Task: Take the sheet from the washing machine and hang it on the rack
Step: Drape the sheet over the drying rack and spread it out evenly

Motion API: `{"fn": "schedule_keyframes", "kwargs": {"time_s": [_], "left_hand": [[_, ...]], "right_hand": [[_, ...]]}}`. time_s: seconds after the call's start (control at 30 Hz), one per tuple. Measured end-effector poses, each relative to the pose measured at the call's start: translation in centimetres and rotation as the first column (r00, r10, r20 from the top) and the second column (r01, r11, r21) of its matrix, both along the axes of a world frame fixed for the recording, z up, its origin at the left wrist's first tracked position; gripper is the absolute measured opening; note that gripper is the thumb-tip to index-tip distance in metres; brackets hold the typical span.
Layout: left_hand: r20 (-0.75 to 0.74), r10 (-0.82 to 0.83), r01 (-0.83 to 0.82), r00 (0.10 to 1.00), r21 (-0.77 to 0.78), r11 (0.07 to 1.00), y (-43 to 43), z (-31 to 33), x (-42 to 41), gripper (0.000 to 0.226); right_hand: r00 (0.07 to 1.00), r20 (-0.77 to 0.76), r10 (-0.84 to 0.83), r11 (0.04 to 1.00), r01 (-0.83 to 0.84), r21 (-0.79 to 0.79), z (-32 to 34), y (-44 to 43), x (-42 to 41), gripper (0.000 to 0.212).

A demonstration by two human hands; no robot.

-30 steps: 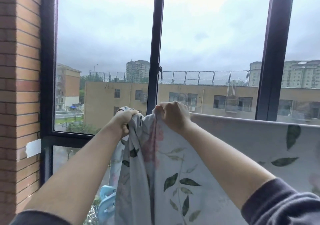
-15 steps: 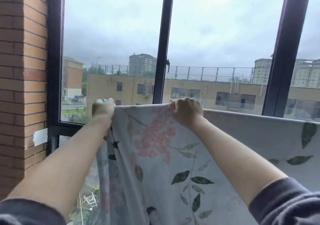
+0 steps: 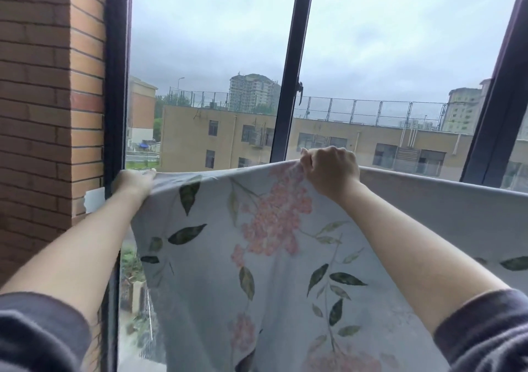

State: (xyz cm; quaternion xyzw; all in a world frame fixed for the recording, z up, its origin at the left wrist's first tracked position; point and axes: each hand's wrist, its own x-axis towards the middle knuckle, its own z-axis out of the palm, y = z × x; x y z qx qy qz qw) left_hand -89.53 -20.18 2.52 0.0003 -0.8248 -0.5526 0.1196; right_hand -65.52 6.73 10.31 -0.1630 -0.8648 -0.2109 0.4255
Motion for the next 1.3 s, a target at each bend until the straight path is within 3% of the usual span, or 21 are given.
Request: {"fn": "schedule_keyframes", "kwargs": {"time_s": [0.07,0.13,0.23,0.3,0.4,0.57,0.73,0.97,1.07,1.13,1.2,1.3], "left_hand": [[-0.031,0.043,-0.049,0.999,-0.216,0.975,-0.8,-0.6,0.9,0.038],[-0.042,0.068,-0.078,0.997,-0.322,0.943,-0.5,-1.8,2.1,0.029],[-0.093,-0.072,0.04,0.993,-0.312,0.949,1.7,-2.1,3.9,0.025],[-0.202,-0.196,0.139,0.96,-0.266,0.954,3.9,-1.0,5.6,0.021],[-0.362,-0.369,0.316,0.856,-0.199,0.928,7.7,1.7,9.6,0.021],[-0.454,-0.564,0.511,0.689,-0.248,0.823,14.6,3.6,15.9,0.041],[-0.596,-0.31,0.322,0.741,-0.091,0.943,18.0,1.8,16.0,0.058],[-0.618,-0.222,0.232,0.754,-0.065,0.97,19.5,1.6,16.3,0.057],[-0.64,-0.236,0.194,0.731,-0.137,0.971,20.0,1.9,18.2,0.043],[-0.733,-0.259,0.109,0.63,-0.247,0.963,21.7,3.1,20.3,0.038],[-0.788,-0.329,0.005,0.521,-0.383,0.924,24.6,5.1,23.0,0.049],[-0.717,-0.432,-0.07,0.547,-0.553,0.83,29.1,6.6,27.2,0.066]], "right_hand": [[1.0,0.0,0.004,1.0,-0.004,0.006,0.0,-0.2,-0.1,0.052],[1.0,-0.003,0.0,1.0,0.0,0.011,0.0,-0.3,-0.2,0.052],[1.0,-0.008,0.008,1.0,-0.008,0.009,0.0,-0.4,-0.1,0.05],[1.0,-0.006,0.008,1.0,-0.007,0.017,0.0,-0.3,-0.1,0.05],[0.999,-0.022,0.047,0.999,-0.047,-0.006,0.1,-0.1,-0.1,0.045],[0.99,-0.064,0.124,0.986,-0.13,-0.101,0.5,-0.2,0.6,0.039],[0.996,0.0,-0.087,0.996,0.087,-0.022,-0.2,2.8,3.7,0.056],[0.941,-0.143,-0.307,0.952,0.305,-0.042,-1.1,11.8,13.4,0.068],[0.919,-0.172,-0.355,0.935,0.348,-0.073,-1.4,13.4,15.6,0.069],[0.922,-0.21,-0.325,0.945,0.313,-0.089,-1.3,13.5,15.8,0.066],[0.942,-0.176,-0.286,0.958,0.276,-0.078,-1.0,12.5,14.6,0.063],[0.968,-0.1,-0.229,0.973,0.223,-0.067,-0.6,12.3,14.0,0.053]]}}
